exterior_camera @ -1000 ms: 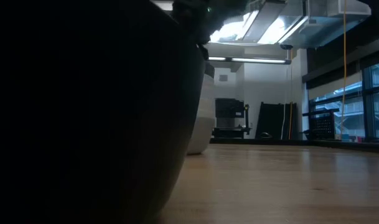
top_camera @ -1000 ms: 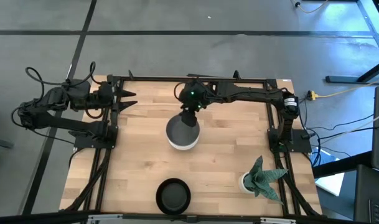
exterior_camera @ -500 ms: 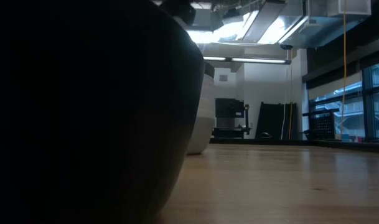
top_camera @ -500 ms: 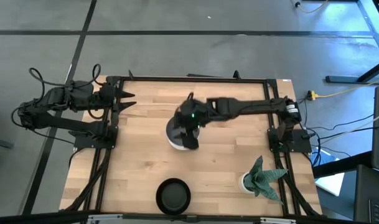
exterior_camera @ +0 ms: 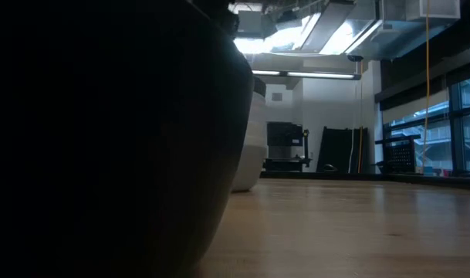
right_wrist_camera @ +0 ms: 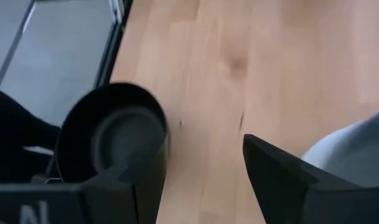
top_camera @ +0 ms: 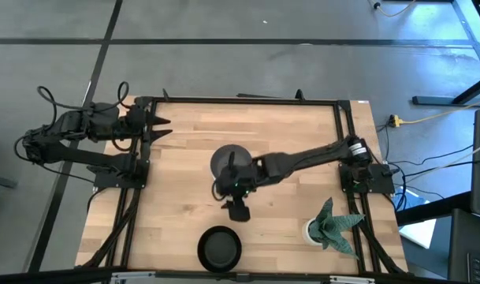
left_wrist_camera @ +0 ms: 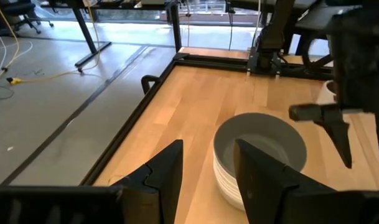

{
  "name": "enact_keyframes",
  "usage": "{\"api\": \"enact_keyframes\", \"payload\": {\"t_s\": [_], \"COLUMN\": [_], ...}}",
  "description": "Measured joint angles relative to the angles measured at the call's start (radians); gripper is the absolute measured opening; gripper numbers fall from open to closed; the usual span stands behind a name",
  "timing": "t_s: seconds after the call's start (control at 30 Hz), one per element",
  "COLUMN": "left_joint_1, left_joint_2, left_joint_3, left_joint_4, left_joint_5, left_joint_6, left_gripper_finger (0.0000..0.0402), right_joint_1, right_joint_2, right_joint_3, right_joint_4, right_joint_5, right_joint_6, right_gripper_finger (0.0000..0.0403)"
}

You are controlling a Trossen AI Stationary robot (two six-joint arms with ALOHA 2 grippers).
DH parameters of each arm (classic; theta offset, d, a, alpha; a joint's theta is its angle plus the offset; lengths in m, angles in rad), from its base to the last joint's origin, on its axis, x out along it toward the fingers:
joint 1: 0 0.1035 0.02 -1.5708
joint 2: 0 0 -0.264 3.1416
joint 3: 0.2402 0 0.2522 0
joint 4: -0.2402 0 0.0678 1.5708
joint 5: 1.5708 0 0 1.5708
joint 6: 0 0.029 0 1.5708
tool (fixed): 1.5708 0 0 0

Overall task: Nest bowls inside each other
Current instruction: Stack the black bowl on the gray bowl

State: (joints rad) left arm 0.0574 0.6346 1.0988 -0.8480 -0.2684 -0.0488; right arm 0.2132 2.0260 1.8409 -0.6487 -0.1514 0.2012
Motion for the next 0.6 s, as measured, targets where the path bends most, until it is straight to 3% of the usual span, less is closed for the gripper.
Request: {"api": "enact_keyframes", "payload": {"t_s": [0.6], "left_joint_1": [0.0], "left_joint_2": [0.0], "left_joint_3": [0.0], "left_joint_4": [-0.031], "left_joint_5": [0.0], "left_joint_6": [-0.055], "left_gripper_finger": [0.0135], "right_joint_1": [0.111], "right_joint_2": [0.175], "right_joint_3": [0.0], "right_joint_4": [-0.001], "right_joint_5": [-0.033], "right_joint_6": [0.068], "right_gripper_finger": [0.021]}}
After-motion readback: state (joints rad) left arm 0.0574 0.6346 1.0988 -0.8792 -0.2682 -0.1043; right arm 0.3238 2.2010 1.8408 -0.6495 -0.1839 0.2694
